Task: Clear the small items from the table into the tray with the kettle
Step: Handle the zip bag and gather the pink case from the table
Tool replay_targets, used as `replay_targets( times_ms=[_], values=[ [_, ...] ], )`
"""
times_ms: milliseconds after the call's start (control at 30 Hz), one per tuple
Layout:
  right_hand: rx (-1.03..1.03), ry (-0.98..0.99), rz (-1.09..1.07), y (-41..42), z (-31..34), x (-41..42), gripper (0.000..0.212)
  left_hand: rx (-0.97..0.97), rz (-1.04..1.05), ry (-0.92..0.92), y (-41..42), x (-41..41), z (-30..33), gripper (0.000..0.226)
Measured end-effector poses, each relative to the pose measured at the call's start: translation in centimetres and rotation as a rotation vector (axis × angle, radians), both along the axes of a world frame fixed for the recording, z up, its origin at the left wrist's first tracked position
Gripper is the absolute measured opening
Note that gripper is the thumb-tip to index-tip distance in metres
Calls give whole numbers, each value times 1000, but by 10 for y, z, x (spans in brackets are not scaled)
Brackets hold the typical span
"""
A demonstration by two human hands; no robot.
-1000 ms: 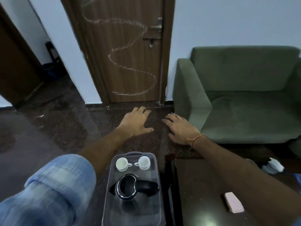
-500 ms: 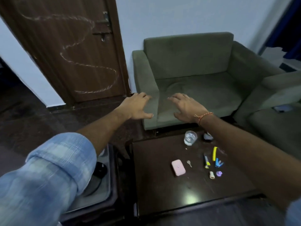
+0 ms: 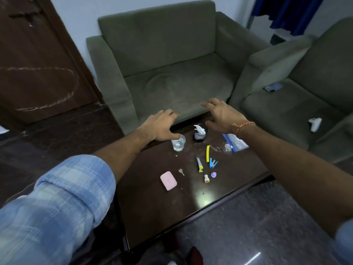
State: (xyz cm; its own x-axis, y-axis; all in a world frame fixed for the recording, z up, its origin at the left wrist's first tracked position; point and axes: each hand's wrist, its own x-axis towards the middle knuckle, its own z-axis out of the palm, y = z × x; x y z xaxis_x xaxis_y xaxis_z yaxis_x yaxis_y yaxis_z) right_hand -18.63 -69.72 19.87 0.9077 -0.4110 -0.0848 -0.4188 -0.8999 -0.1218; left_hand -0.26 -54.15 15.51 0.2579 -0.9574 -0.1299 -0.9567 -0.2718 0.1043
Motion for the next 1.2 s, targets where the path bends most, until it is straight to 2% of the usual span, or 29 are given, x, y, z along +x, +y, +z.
replay_targets(
  times_ms=[300, 800, 1000, 1200],
  values=[
    [42, -56, -161, -41, -16, -27, 67, -19, -123, 79, -64, -12, -22, 85],
    [137, -66, -276, -154, -27, -86, 68, -21, -153, 95, -181, -58, -18, 84],
    [275, -85, -410, -213, -91, -127, 63, 81, -197, 121, -247, -100, -76, 82],
    [452, -121, -592, -260, -197, -160, 60, 137, -156, 303, -304, -142, -182, 71]
  ],
)
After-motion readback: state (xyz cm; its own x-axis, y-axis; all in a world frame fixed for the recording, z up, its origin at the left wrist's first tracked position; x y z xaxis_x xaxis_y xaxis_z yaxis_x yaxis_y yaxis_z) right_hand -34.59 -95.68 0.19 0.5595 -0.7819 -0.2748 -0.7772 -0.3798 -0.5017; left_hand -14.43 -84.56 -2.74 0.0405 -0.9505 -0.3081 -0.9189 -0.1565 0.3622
